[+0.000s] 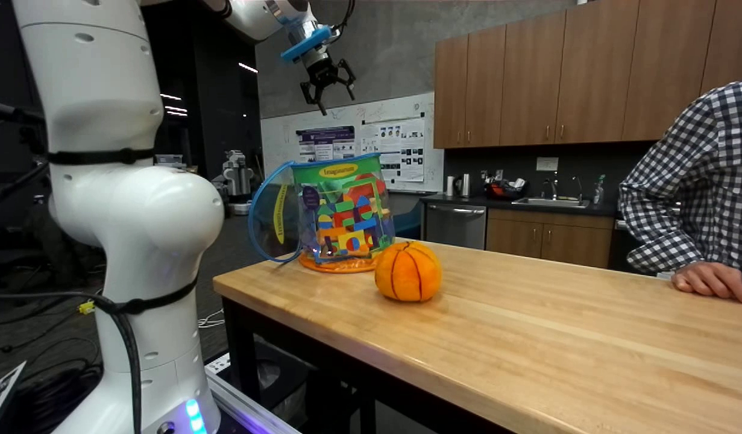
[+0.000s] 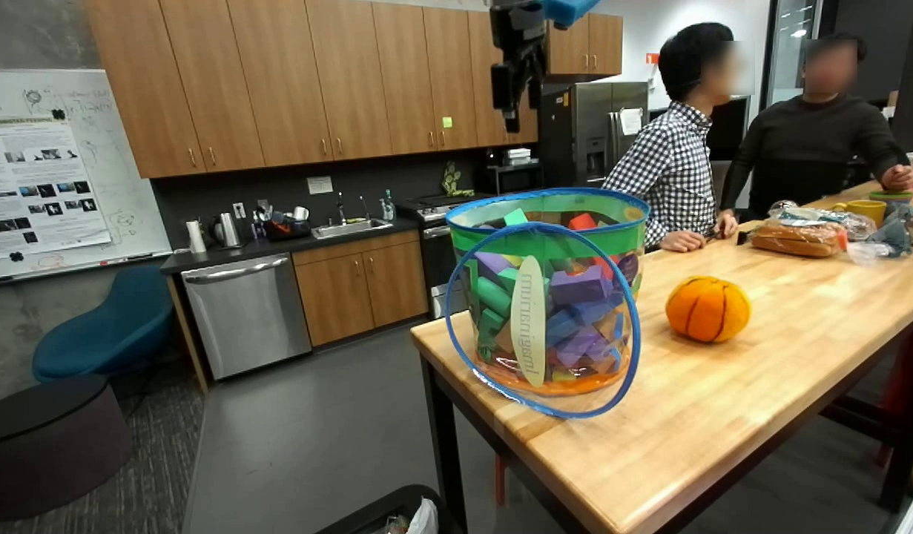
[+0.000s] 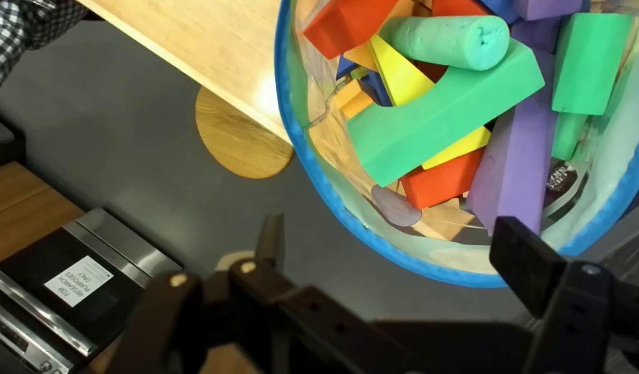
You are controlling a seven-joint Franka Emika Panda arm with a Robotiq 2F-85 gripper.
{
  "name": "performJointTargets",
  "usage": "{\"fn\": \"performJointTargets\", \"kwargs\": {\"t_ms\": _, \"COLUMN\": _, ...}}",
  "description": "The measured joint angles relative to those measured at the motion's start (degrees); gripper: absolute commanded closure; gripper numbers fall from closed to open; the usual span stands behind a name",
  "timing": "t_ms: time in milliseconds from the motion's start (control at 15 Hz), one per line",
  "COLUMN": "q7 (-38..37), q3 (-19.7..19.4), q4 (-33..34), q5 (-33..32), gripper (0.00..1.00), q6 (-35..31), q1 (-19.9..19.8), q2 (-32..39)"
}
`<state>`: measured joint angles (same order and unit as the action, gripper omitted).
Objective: Remove the big green block from the clear bag and put it on the table
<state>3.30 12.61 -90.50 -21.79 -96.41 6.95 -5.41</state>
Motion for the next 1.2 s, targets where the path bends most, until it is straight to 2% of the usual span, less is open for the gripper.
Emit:
{"fn": "performJointTargets", "kwargs": {"t_ms": 533, "q7": 0.01, "q3": -0.93, "q4": 0.63, "q5": 2.64, "gripper": 0.0, "q6": 0.17, "q1": 0.46, "q2": 5.49}}
{"fn": "performJointTargets", "kwargs": {"t_ms": 867, "q7": -1.34, "q3": -2.58, "q4": -3.75, "q5": 8.4, "gripper": 0.0, "q6": 0.16, "q1": 0.43, "q2": 5.28}}
{"fn": "performJointTargets", "kwargs": {"t_ms": 1200, "q7": -5.93, "q3": -3.56, "q4": -7.47, "q5": 10.92, "gripper": 0.0, "q6": -0.13, "q1": 0.38, "q2": 5.3}}
